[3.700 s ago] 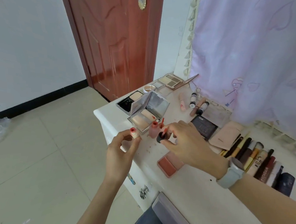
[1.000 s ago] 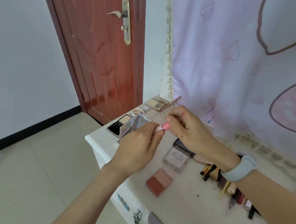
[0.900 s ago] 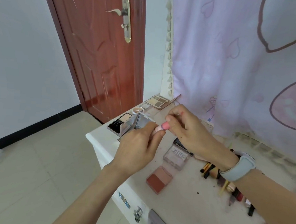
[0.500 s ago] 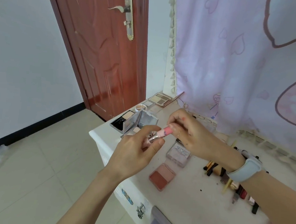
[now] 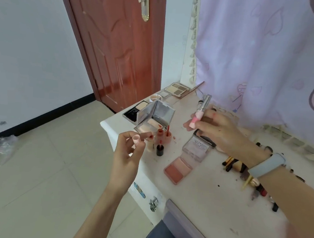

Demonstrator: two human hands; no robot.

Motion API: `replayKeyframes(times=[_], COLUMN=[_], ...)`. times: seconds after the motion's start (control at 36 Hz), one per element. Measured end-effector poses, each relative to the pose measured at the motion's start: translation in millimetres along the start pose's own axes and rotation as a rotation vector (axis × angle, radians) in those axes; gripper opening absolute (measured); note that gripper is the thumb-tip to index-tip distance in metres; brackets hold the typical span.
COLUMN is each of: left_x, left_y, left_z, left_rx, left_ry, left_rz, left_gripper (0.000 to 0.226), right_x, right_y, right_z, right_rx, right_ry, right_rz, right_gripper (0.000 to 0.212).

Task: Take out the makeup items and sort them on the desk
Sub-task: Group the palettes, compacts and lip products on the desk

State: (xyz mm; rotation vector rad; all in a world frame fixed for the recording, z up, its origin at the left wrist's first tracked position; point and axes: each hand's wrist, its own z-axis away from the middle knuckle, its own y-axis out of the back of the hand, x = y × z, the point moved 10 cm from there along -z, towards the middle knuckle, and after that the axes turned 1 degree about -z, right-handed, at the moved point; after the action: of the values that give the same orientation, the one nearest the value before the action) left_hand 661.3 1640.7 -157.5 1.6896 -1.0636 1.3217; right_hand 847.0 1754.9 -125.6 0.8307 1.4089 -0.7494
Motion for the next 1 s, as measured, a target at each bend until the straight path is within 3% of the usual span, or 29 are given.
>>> replayKeyframes(times=[0.03, 0.14, 0.25, 0.33, 0.42, 0.61, 0.81, 1.0], left_x=[-2, -11, -22, -25, -24, -28, -30, -35], left_y=[1, 6, 0, -3, -9, -18, -19, -24], left_z=[1, 8, 14, 17, 20, 24, 23, 21], left_rx=[0.023, 0.127, 0.133, 0.157, 0.173, 0.196, 0.231, 0.230], left_ry=[0.008, 0.025, 0.040, 0.014, 0.001, 0.001, -0.010, -0.026], left_rz=[-0.001, -0.095, -0.204, -0.285, -0.328, -0.417, -0.434, -0.482], left_gripper=[0.004, 0.029, 0.023, 0.022, 0.019, 0.025, 0.034, 0.012], right_x=[-1, -3, 11, 24, 24, 36, 37, 38], right_y=[-3, -20, -33, -38, -46, -59, -58, -58], right_z=[0, 0, -4, -9, -13, -20, -22, -19], right_rx=[-0.001, -0.039, -0.117, -0.154, -0.173, -0.260, -0.243, -0.243], right_ry=[0.013, 0.099, 0.113, 0.121, 0.193, 0.166, 0.137, 0.129], right_rz=[0.131, 0.521, 0.733, 0.995, 1.211, 1.351, 1.335, 1.313], right_gripper=[0.012, 0.006, 0.005, 0.022, 0.023, 0.026, 0.029, 0.027])
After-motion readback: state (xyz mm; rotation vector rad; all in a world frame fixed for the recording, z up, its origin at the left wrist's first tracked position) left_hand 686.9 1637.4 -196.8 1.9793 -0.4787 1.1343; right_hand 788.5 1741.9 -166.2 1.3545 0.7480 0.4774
